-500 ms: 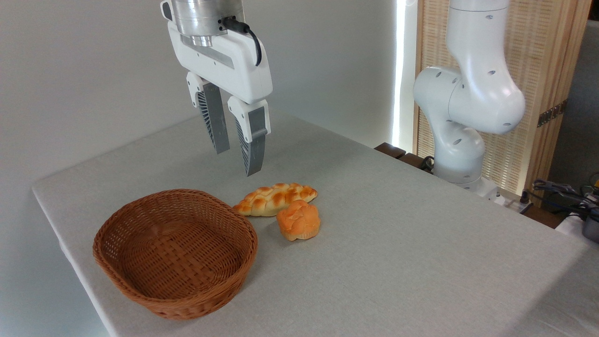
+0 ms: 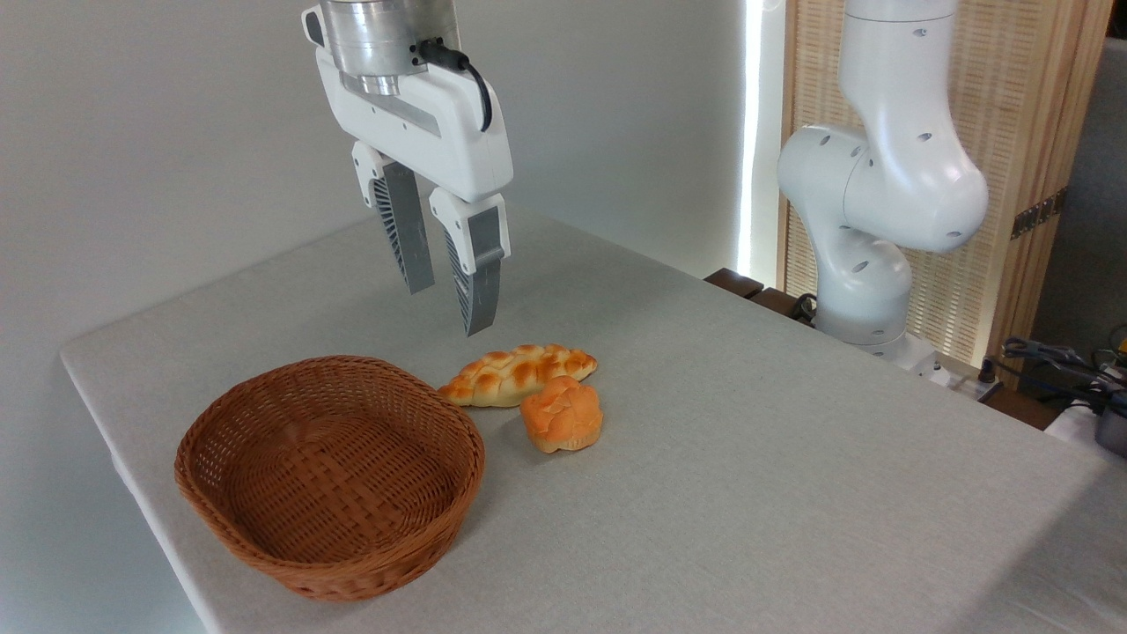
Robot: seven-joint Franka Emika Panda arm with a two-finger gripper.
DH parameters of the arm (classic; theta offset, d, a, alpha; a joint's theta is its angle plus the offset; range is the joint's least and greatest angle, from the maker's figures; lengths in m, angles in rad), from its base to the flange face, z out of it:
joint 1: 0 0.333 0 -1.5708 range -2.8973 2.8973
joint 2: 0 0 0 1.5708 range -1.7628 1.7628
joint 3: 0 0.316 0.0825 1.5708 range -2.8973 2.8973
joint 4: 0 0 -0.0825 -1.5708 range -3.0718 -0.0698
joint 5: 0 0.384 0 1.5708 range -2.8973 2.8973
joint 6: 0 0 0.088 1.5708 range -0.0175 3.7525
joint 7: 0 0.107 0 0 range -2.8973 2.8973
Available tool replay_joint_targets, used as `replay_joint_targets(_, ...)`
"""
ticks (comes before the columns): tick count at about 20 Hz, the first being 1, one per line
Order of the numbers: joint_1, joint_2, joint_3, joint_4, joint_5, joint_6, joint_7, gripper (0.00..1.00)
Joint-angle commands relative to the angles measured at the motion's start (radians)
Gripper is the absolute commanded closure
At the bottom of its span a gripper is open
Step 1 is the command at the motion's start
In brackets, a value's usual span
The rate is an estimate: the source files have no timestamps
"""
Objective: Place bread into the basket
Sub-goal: 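Lower the open gripper down onto the small round orange bun, then close the gripper on the round bun and lift it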
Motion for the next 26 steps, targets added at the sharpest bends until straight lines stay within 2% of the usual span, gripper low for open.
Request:
replay_joint_targets(1, -0.013, -0.021, -0.005, -0.072, 0.010, -0.007, 0.008, 0.00)
replay_joint_targets(3, -0.015, -0.071, -0.005, -0.177, 0.010, 0.011, 0.048, 0.00)
replay_joint_targets(6, -0.013, -0.180, -0.002, -0.395, 0.010, 0.148, 0.127, 0.00)
replay_joint_targets(9, -0.025, -0.208, -0.005, -0.543, 0.009, 0.269, 0.128, 0.00)
replay_joint_targets(11, -0.054, -0.207, -0.005, -0.589, 0.010, 0.294, 0.129, 0.00)
replay_joint_targets(17, -0.055, -0.196, -0.005, -0.620, 0.012, 0.297, 0.135, 0.00)
replay_joint_targets(18, -0.055, -0.196, -0.005, -0.633, 0.012, 0.312, 0.137, 0.10)
replay_joint_targets(20, -0.056, -0.194, -0.005, -0.661, 0.012, 0.355, 0.138, 0.39)
replay_joint_targets(22, -0.056, -0.184, -0.005, -0.675, 0.012, 0.360, 0.152, 0.49)
replay_joint_targets(23, -0.058, -0.181, -0.005, -0.676, 0.012, 0.360, 0.169, 0.51)
replay_joint_targets(25, -0.056, -0.181, -0.005, -0.678, 0.012, 0.363, 0.180, 0.67)
replay_joint_targets(26, -0.056, -0.181, -0.005, -0.678, 0.012, 0.361, 0.180, 0.81)
